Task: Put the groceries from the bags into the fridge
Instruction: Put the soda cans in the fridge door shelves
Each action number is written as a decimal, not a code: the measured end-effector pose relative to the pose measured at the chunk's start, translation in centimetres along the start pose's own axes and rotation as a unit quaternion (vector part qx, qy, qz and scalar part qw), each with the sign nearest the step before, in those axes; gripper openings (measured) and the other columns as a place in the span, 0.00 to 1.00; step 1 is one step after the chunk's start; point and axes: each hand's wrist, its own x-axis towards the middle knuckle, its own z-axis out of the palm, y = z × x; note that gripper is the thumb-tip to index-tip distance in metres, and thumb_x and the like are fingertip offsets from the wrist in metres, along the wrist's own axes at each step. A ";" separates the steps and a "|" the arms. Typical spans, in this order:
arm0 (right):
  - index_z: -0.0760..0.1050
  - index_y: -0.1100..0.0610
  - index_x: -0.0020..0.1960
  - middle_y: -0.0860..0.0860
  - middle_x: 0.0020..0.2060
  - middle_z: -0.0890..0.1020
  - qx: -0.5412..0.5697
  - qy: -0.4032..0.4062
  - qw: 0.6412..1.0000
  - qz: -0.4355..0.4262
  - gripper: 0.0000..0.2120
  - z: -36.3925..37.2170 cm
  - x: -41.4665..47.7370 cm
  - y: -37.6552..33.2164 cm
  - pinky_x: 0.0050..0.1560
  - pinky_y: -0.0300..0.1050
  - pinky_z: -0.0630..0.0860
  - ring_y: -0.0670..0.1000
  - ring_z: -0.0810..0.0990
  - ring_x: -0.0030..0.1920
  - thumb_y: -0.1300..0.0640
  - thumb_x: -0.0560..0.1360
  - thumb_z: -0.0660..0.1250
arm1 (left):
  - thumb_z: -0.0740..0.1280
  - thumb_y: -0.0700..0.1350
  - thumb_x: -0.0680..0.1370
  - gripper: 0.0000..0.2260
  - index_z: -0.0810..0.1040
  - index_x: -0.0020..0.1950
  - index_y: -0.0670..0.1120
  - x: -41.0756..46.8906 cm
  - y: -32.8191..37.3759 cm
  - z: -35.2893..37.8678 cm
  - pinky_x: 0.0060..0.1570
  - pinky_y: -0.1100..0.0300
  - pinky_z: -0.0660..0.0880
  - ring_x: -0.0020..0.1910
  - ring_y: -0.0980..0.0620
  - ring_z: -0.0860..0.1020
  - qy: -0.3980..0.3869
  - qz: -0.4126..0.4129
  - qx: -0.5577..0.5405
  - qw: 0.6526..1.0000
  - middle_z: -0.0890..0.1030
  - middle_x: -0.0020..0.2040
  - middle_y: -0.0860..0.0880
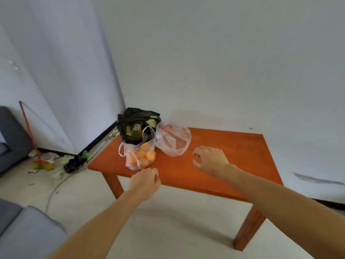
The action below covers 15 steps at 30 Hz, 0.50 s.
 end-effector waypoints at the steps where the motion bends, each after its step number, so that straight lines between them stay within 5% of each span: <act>1: 0.75 0.48 0.60 0.47 0.54 0.80 0.007 -0.006 1.000 -0.009 0.15 0.7 1.7 -0.4 0.48 0.47 0.73 0.53 0.79 0.52 0.46 0.75 0.61 | 0.61 0.50 0.78 0.06 0.75 0.49 0.50 0.6 -1.1 0.1 0.40 0.59 0.73 0.41 0.54 0.77 0.003 -0.016 0.001 1.000 0.78 0.44 0.53; 8: 0.75 0.49 0.55 0.46 0.50 0.81 0.041 -0.060 0.995 -0.074 0.12 7.0 11.8 -4.6 0.44 0.46 0.76 0.50 0.79 0.45 0.46 0.75 0.62 | 0.62 0.50 0.78 0.07 0.76 0.52 0.51 5.7 -9.6 1.7 0.40 0.60 0.69 0.44 0.54 0.76 -0.002 -0.102 0.002 0.995 0.78 0.47 0.54; 15: 0.76 0.49 0.54 0.45 0.48 0.80 0.052 -0.069 0.994 -0.063 0.12 12.6 21.7 -8.1 0.48 0.48 0.74 0.50 0.77 0.49 0.47 0.75 0.60 | 0.63 0.49 0.77 0.04 0.76 0.49 0.51 14.2 -18.7 2.9 0.34 0.63 0.70 0.39 0.55 0.76 -0.018 -0.085 -0.014 0.996 0.79 0.44 0.54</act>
